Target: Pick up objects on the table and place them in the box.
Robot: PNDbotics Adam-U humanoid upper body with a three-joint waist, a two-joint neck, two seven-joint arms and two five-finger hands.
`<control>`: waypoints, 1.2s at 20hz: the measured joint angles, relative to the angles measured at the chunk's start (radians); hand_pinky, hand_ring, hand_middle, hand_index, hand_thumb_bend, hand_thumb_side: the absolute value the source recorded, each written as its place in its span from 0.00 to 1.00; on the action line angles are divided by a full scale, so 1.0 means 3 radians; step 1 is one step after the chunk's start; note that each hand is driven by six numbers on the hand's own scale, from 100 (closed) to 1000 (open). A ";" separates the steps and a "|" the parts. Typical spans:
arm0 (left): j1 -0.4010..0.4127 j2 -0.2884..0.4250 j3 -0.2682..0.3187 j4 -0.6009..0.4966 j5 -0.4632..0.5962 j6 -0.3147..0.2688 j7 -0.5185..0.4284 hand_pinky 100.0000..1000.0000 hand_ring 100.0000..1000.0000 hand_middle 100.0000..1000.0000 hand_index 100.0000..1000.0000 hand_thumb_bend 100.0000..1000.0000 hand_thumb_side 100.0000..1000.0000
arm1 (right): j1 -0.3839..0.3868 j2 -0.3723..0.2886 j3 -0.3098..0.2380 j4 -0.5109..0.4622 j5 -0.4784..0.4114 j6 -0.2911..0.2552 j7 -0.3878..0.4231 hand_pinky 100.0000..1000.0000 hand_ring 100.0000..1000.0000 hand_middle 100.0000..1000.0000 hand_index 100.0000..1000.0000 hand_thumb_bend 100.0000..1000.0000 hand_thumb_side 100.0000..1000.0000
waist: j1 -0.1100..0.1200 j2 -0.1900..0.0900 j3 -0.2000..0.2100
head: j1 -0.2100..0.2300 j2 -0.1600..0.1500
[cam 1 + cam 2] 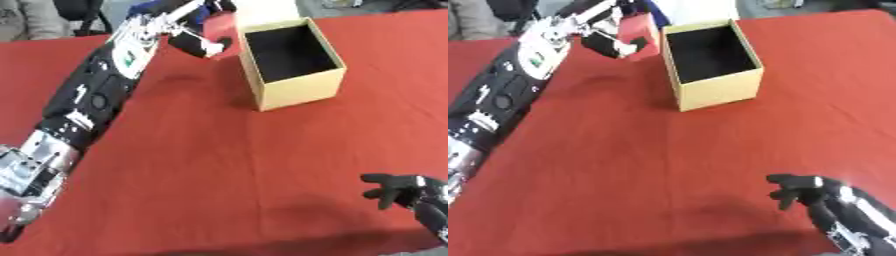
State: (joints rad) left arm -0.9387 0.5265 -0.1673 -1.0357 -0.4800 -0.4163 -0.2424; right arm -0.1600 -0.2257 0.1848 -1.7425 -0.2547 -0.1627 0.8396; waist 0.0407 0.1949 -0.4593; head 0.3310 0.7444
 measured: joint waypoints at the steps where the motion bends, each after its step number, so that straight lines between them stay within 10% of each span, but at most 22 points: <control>1: -0.0012 -0.0006 -0.0008 0.0000 0.0011 -0.0010 -0.0004 1.00 0.48 0.44 0.77 0.00 0.08 | -0.0001 0.0000 0.0008 0.0000 -0.0003 0.0000 0.0007 0.82 0.93 0.52 0.79 0.00 0.50 | 0.0001 0.0011 -0.0022 | 0.0006 -0.0008; 16: -0.0045 -0.0133 -0.0092 0.0022 -0.0132 -0.0237 0.0109 1.00 0.59 0.59 0.82 0.00 0.07 | -0.0087 0.0037 0.0083 -0.0002 -0.0004 -0.0006 0.0097 0.82 0.93 0.52 0.79 0.00 0.51 | 0.0053 0.0189 -0.0257 | 0.0063 -0.0115; 24: -0.0008 -0.0164 -0.0123 -0.0010 -0.0209 -0.0347 0.0123 1.00 0.71 0.75 0.88 0.13 0.49 | -0.0088 0.0058 0.0082 -0.0002 0.0024 -0.0005 0.0096 0.82 0.92 0.52 0.79 0.00 0.51 | 0.0066 0.0207 -0.0188 | 0.0052 -0.0115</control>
State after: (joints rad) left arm -0.9412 0.4773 -0.2042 -1.0386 -0.5427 -0.5206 -0.2054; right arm -0.1862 -0.2082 0.2095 -1.7430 -0.2476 -0.1641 0.8684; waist 0.0605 0.2571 -0.5157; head 0.3465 0.7100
